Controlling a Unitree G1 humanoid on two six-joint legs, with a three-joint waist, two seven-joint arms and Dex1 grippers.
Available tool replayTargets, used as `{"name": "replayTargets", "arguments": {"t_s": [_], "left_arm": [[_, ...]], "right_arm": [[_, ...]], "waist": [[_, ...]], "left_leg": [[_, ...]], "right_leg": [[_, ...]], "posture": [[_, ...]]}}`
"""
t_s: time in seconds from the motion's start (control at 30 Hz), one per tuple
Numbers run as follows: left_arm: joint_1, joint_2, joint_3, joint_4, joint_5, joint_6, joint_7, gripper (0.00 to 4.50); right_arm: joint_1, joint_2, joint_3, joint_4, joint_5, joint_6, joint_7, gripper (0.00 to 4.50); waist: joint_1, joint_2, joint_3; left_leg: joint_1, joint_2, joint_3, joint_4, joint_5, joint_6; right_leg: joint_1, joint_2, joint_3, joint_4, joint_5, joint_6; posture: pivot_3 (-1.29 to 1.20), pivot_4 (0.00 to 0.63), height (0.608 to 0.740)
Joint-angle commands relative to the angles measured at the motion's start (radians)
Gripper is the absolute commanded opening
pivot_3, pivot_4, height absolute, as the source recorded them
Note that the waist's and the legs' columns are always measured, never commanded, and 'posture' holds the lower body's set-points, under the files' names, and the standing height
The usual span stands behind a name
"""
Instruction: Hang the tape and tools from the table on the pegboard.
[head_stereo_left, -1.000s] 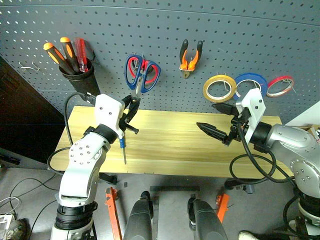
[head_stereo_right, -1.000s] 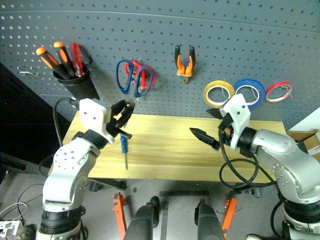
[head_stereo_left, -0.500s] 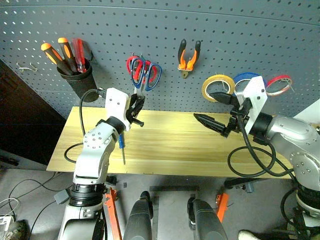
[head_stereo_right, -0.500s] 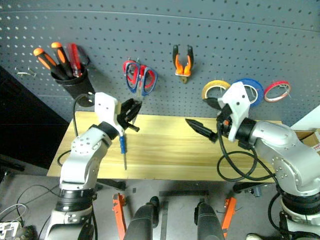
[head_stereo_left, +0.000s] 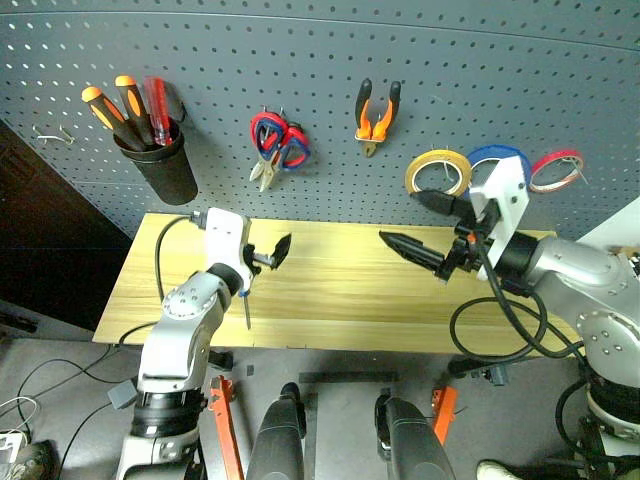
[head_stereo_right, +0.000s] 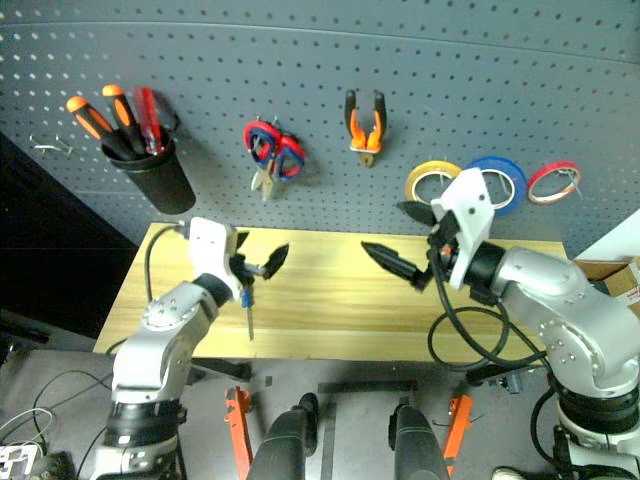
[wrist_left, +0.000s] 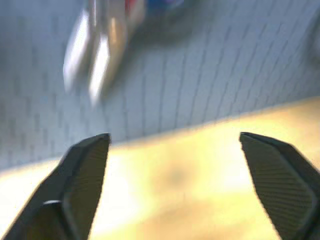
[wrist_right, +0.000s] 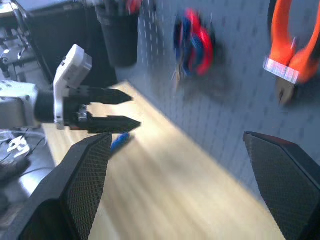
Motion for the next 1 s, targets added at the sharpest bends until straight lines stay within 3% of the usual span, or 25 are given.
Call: {"name": "replayTargets", "arguments": {"t_s": [0.03,0.3,0.47,0.63,0.77,0.9,1.0], "left_arm": [[-0.002,-0.001,0.081,-0.009,-0.008,0.230,0.101,4.29],[-0.155,-0.045,0.147,0.237,0.021,0.383,0.247,4.29],[-0.244,-0.059,0.111,0.435,0.052,0.296,0.262,4.29],[-0.289,-0.105,0.162,0.550,0.058,0.279,0.349,4.29],[-0.315,-0.120,0.209,0.596,0.048,0.255,0.392,3.38],[-0.320,-0.107,0.220,0.614,0.046,0.224,0.385,2.08],[-0.278,-0.083,0.208,0.540,0.039,0.213,0.341,1.10]], "right_arm": [[0.033,0.036,0.024,-0.025,0.040,0.110,-0.088,4.50],[-0.019,0.122,0.033,0.015,0.101,0.278,-0.182,4.50],[-0.047,0.126,0.054,0.016,0.098,0.297,-0.185,4.50],[-0.062,0.122,0.059,0.015,0.107,0.308,-0.178,4.50],[-0.071,0.106,0.058,0.013,0.131,0.331,-0.152,4.50],[-0.092,0.051,0.095,0.000,0.121,0.295,-0.075,4.50],[-0.103,0.011,0.118,-0.019,0.065,0.159,0.009,4.50]], "waist": [[0.000,0.000,0.000],[0.005,0.000,0.000],[0.004,0.000,0.000],[0.002,0.000,0.000],[0.001,0.000,0.000],[0.001,0.000,0.000],[0.000,0.000,0.000]], "left_leg": [[0.001,0.000,0.000,0.000,0.000,0.000],[-0.001,0.000,-0.001,0.007,0.000,0.000],[-0.006,0.000,-0.001,0.012,-0.001,0.003],[-0.006,0.000,-0.001,0.011,-0.002,0.004],[-0.006,0.000,-0.001,0.011,-0.002,0.004],[-0.006,0.000,0.000,0.012,-0.002,0.004],[-0.006,0.000,0.000,0.012,-0.002,0.003]], "right_leg": [[0.000,0.000,0.000,0.001,0.000,0.000],[0.001,0.000,0.000,0.000,0.001,-0.004],[0.000,0.000,0.000,-0.001,0.001,-0.003],[0.000,0.000,0.000,-0.001,0.006,-0.001],[0.000,0.000,0.000,0.000,0.006,0.000],[0.000,0.000,0.000,0.000,0.005,-0.002],[0.000,0.000,0.000,-0.001,0.004,-0.003]], "posture": [[-0.08,0.314,0.740],[-0.09,0.314,0.740],[-0.10,0.316,0.740],[-0.11,0.320,0.740],[-0.12,0.319,0.740],[-0.12,0.317,0.740],[-0.12,0.313,0.740]]}}
